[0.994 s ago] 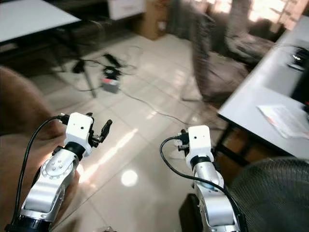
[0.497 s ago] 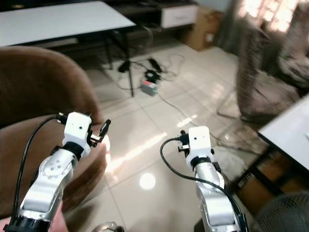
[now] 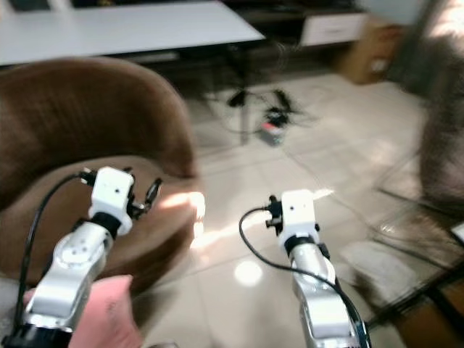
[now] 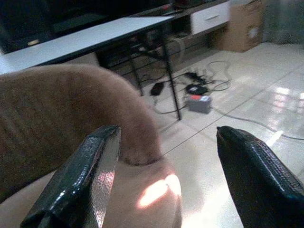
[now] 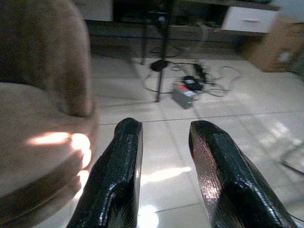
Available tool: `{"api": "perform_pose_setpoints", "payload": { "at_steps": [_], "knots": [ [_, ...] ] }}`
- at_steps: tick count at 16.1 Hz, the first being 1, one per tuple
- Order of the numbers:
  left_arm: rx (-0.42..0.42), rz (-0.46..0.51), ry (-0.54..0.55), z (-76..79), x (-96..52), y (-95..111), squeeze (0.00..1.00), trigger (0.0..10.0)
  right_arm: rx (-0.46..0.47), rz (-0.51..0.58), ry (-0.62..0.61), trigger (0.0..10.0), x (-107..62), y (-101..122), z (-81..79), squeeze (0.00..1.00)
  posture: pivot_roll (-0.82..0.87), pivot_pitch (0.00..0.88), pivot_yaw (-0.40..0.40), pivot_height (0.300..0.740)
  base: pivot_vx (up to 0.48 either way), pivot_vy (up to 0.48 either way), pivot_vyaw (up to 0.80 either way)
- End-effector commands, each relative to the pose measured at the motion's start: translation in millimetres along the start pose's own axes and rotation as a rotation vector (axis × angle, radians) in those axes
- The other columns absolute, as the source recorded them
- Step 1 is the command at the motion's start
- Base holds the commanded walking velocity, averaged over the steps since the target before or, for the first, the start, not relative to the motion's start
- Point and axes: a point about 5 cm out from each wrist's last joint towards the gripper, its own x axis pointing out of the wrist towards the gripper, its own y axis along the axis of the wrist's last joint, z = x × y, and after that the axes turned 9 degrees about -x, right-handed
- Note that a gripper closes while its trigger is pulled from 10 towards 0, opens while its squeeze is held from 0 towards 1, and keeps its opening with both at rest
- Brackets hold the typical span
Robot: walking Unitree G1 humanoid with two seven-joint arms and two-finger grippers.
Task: Move the pillow to the sofa from floor
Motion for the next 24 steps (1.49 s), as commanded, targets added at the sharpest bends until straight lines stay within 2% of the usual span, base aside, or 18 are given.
{"api": "perform_pose_setpoints", "payload": {
  "at_steps": [1, 9, 24],
  "knots": [
    [0.004, -0.004, 0.005, -1.3, -0.4, -0.6, 0.0, 10.0, 0.005, 0.014, 0.004, 10.0, 1.0, 2.4, 0.5, 0.0, -0.05, 0.025, 0.002, 0.74, 0.0, 0.0, 0.8],
    [0.007, 0.008, -0.004, -1.4, -0.8, 1.8, 0.0, 10.0, 0.002, 0.005, -0.005, 10.0, -0.5, -0.7, -0.5, 0.0, -0.05, 0.036, 0.007, 0.74, 0.0, 0.0, 0.8],
    [0.006, 0.013, -0.013, -0.2, -0.8, 3.6, 0.0, 10.0, -0.004, 0.011, -0.002, 10.0, 1.5, 0.0, -1.7, 0.0, -0.05, 0.03, 0.006, 0.74, 0.273, 0.0, 0.8]
  ]
}}
